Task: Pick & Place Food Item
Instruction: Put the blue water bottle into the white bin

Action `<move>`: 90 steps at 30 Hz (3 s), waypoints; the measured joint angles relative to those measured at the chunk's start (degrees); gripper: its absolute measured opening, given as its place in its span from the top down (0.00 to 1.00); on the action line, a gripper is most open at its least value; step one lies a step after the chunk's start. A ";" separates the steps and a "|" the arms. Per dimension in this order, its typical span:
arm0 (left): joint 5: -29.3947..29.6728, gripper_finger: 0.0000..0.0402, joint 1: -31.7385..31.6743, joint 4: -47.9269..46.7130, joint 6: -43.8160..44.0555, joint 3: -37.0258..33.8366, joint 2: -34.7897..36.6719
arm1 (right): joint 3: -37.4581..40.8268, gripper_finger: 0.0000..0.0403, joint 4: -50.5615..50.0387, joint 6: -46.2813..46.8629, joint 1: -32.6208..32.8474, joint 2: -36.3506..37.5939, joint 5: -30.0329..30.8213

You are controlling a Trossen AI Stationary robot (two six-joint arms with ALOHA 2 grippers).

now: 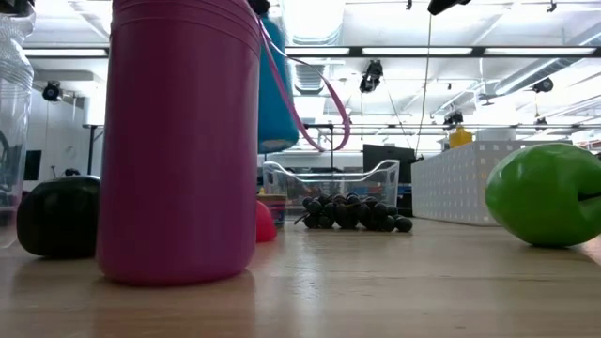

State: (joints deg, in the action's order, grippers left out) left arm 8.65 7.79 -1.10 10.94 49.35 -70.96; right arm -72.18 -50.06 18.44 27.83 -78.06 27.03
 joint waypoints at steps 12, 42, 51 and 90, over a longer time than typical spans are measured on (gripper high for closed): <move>0.41 0.48 0.02 1.27 0.14 8.76 -15.04 | 0.33 0.98 1.38 0.00 0.02 0.00 -0.01; 0.39 0.45 2.82 3.67 3.93 20.38 -33.48 | 0.33 0.98 2.91 0.00 0.02 0.00 -0.02; 1.26 0.25 2.82 3.65 3.63 20.38 -33.48 | 0.34 0.98 2.92 0.00 0.01 0.00 -0.02; 9.32 0.09 6.64 -6.56 -3.69 18.79 -18.44 | 0.37 0.98 4.12 0.00 0.02 0.00 -0.02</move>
State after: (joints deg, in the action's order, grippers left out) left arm 17.97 14.43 -7.66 7.25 68.14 -89.40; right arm -71.81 -45.94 18.44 27.86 -78.06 27.00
